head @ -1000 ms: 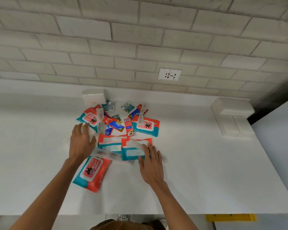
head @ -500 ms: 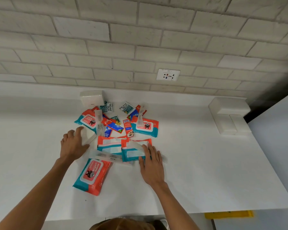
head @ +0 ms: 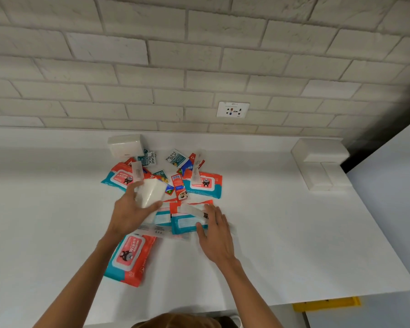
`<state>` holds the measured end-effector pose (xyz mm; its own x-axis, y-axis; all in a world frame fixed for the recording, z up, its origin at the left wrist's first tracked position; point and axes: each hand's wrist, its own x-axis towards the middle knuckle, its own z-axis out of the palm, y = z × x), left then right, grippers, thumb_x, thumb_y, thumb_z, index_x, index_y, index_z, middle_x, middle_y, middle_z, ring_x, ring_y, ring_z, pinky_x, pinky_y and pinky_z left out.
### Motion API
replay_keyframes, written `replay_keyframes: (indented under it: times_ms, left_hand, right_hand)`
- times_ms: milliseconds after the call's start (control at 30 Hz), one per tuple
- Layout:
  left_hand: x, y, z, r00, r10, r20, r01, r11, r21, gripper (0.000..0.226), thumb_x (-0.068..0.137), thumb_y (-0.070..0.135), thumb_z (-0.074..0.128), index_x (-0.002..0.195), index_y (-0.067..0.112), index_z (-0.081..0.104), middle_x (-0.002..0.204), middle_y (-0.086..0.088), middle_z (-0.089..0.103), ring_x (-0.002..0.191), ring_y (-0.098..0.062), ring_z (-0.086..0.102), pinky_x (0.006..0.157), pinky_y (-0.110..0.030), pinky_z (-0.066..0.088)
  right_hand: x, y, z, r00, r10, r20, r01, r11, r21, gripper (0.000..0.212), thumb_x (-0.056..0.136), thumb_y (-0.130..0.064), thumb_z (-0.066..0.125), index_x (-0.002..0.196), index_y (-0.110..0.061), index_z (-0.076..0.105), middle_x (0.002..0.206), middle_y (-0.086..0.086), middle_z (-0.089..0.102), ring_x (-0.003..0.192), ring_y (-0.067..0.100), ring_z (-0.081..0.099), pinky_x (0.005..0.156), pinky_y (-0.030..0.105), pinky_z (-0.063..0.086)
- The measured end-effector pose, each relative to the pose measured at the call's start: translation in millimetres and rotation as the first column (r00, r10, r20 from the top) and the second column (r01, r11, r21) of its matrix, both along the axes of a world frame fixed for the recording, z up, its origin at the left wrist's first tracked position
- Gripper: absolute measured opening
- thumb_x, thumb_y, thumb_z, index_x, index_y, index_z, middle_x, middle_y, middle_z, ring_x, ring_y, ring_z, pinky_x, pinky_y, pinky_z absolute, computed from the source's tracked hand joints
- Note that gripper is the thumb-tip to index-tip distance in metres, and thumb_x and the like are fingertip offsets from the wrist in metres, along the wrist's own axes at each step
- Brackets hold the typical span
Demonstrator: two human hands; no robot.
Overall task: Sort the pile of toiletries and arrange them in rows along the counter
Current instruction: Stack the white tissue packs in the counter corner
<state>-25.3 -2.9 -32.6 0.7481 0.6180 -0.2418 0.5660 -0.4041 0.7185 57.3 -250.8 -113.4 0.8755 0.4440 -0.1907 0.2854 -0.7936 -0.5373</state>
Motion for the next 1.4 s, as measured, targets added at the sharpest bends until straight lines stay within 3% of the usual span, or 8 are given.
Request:
replay_keyframes:
  times_ms: [133, 300, 400, 467, 633, 900, 1167, 1400]
  left_hand:
    - [7, -39, 3, 0.992, 0.056, 0.109, -0.009, 0.921, -0.390, 0.084, 0.069, 0.069, 0.080, 0.141, 0.046, 0.042, 0.134, 0.003, 0.062, 0.114, -0.024, 0.065, 0.092, -0.049, 0.060]
    - [14, -88, 1, 0.976, 0.198, 0.093, -0.075, 0.702, -0.709, 0.070, 0.088, 0.054, 0.070, 0.150, 0.037, 0.041, 0.143, 0.007, 0.053, 0.123, -0.026, 0.059, 0.101, -0.053, 0.055]
    - [16, -108, -5, 0.966, 0.245, 0.083, -0.076, 0.575, -0.814, 0.062, 0.085, 0.055, 0.070, 0.141, 0.037, 0.049, 0.138, 0.002, 0.058, 0.121, -0.030, 0.062, 0.096, -0.055, 0.058]
    - [19, -118, -6, 0.964, 0.243, 0.106, -0.055, 0.575, -0.816, 0.045, 0.087, 0.051, 0.070, 0.129, 0.041, 0.055, 0.133, 0.004, 0.060, 0.120, -0.027, 0.062, 0.095, -0.052, 0.059]
    - [24, -135, -3, 0.981, 0.102, 0.164, 0.031, 0.757, -0.653, 0.018, 0.100, 0.040, 0.060, 0.117, 0.034, 0.063, 0.116, 0.018, 0.061, 0.108, -0.014, 0.061, 0.078, -0.024, 0.055]
    - [61, -181, -3, 0.989, -0.082, 0.126, 0.123, 0.923, -0.365, 0.045, 0.094, 0.054, 0.060, 0.132, 0.031, 0.057, 0.128, 0.009, 0.062, 0.114, -0.021, 0.066, 0.099, -0.043, 0.058]
    - [114, -254, 1, 0.977, -0.182, 0.112, 0.210, 0.914, -0.348, 0.041, 0.096, 0.051, 0.060, 0.129, 0.027, 0.054, 0.132, 0.004, 0.063, 0.112, -0.021, 0.067, 0.096, -0.035, 0.059]
    - [169, -328, 0, 0.957, -0.224, 0.186, 0.284, 0.859, -0.426, 0.050, 0.086, 0.049, 0.078, 0.128, 0.030, 0.058, 0.121, 0.013, 0.069, 0.103, -0.009, 0.070, 0.083, -0.021, 0.058]
  right_hand:
    - [-10, 8, 20, 0.990, -0.070, -0.122, 0.097, 0.968, 0.231, 0.061, 0.108, -0.048, 0.054, 0.161, -0.044, 0.024, 0.171, -0.014, 0.031, 0.156, 0.018, 0.036, 0.117, 0.033, 0.044]
    - [-20, 10, 48, 0.946, -0.097, -0.308, 0.246, 0.835, 0.492, 0.044, 0.109, -0.046, 0.050, 0.150, -0.049, 0.036, 0.151, -0.022, 0.047, 0.133, 0.007, 0.055, 0.098, 0.006, 0.045]
    - [-23, 5, 50, 0.907, -0.118, -0.403, 0.360, 0.713, 0.602, 0.046, 0.107, -0.052, 0.051, 0.151, -0.051, 0.036, 0.142, -0.028, 0.051, 0.126, 0.006, 0.059, 0.103, 0.025, 0.057]
    - [-20, -5, 47, 0.894, -0.157, -0.421, 0.411, 0.664, 0.625, 0.050, 0.105, -0.052, 0.057, 0.152, -0.048, 0.039, 0.145, -0.021, 0.055, 0.127, 0.011, 0.062, 0.104, 0.037, 0.059]
    - [-17, -36, 55, 0.864, -0.239, -0.443, 0.494, 0.566, 0.660, 0.047, 0.102, -0.043, 0.069, 0.144, -0.041, 0.050, 0.140, -0.014, 0.064, 0.119, 0.008, 0.068, 0.091, 0.032, 0.064]
    - [-3, -92, 59, 0.806, -0.397, -0.439, 0.587, 0.447, 0.675, 0.040, 0.097, -0.039, 0.075, 0.130, -0.032, 0.055, 0.130, -0.013, 0.068, 0.112, 0.004, 0.070, 0.083, 0.029, 0.064]
    - [44, -167, 60, 0.786, -0.473, -0.399, 0.597, 0.411, 0.689, 0.032, 0.098, -0.038, 0.077, 0.124, -0.031, 0.059, 0.118, -0.011, 0.075, 0.107, 0.010, 0.074, 0.080, 0.029, 0.063]
    - [106, -249, 64, 0.823, -0.484, -0.298, 0.543, 0.516, 0.662, 0.029, 0.100, -0.044, 0.072, 0.123, -0.037, 0.057, 0.116, -0.026, 0.070, 0.107, 0.005, 0.071, 0.080, 0.027, 0.062]
